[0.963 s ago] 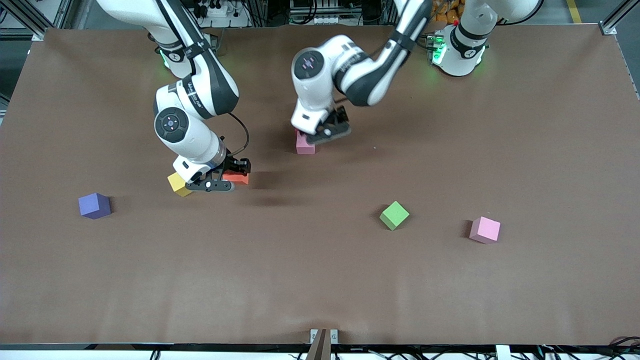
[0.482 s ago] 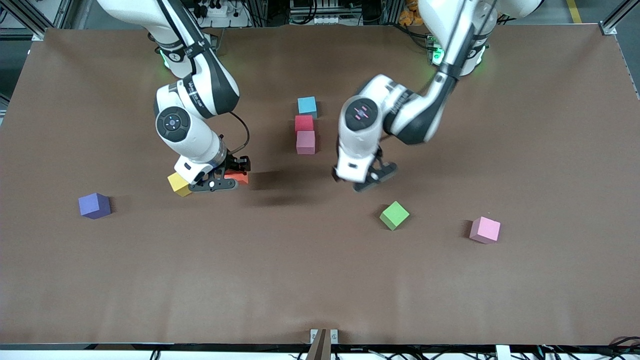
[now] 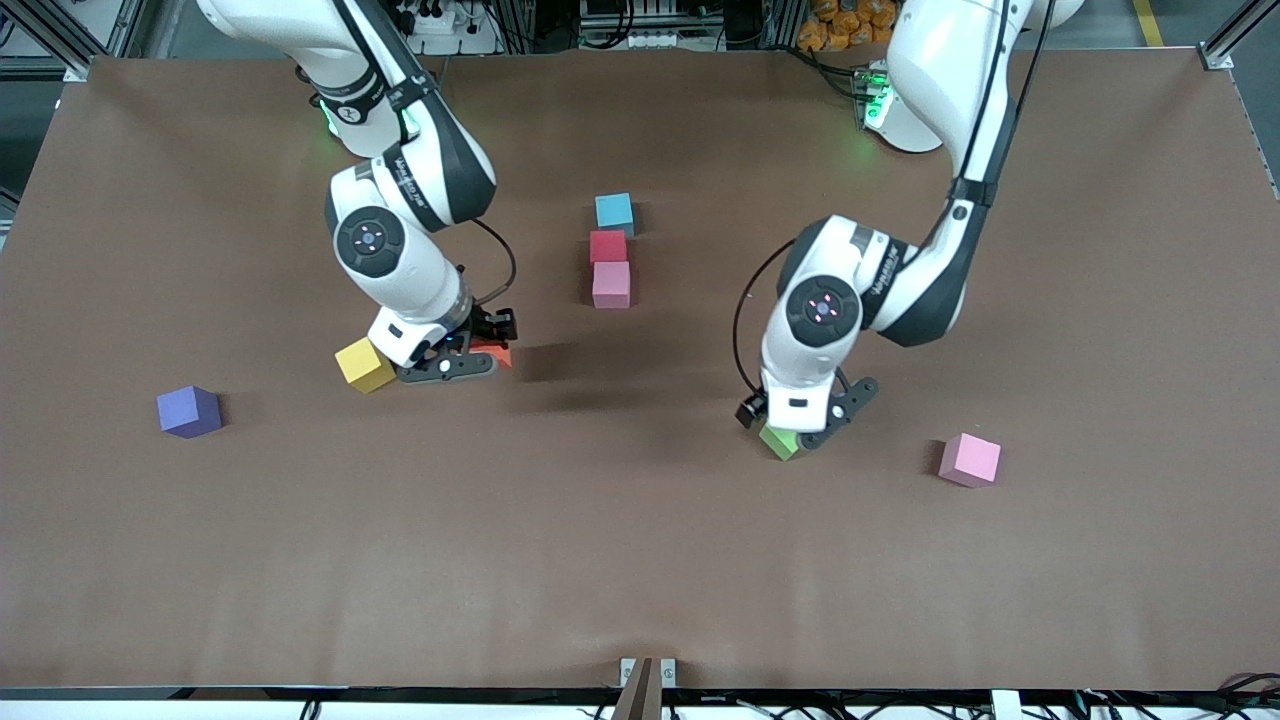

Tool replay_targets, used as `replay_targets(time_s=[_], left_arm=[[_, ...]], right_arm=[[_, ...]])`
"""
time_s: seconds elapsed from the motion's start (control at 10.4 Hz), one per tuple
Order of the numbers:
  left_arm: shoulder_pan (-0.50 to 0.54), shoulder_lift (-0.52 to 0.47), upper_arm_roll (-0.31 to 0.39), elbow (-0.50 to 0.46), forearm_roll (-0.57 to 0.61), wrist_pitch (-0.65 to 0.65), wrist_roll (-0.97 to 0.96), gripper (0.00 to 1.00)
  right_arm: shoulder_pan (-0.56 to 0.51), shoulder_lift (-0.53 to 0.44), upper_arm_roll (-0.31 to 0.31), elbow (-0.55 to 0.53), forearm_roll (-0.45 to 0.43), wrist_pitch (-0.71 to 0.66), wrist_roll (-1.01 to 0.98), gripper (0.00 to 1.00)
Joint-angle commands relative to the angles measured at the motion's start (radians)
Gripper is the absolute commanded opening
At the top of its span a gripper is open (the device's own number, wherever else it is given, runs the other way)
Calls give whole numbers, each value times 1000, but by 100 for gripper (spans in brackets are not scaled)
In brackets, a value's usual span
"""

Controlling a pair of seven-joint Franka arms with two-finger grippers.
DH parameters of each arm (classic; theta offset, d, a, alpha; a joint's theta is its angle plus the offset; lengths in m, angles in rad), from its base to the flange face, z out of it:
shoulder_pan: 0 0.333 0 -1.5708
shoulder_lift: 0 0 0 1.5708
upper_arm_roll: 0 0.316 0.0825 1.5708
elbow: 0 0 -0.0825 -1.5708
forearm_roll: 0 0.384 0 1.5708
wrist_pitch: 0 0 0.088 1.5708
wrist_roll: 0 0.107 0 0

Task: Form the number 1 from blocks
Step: 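Grasp the green cube with the left gripper while the right places the orange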

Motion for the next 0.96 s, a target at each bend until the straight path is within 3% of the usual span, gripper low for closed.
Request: replay_targets(time_s=[0.0,0.39,0.87], left_arm=[[26,52,-8,26,17,26,-78,100],[40,90,-10,19,17,101,-138,100],[39,148,-10,17,20,143,-121,100]], right_arm=[[52,84,-3,101,-5,-6,107,64],[156,219,-3,237,32,39,269,64],[232,249,4,194,43,118,322,64]])
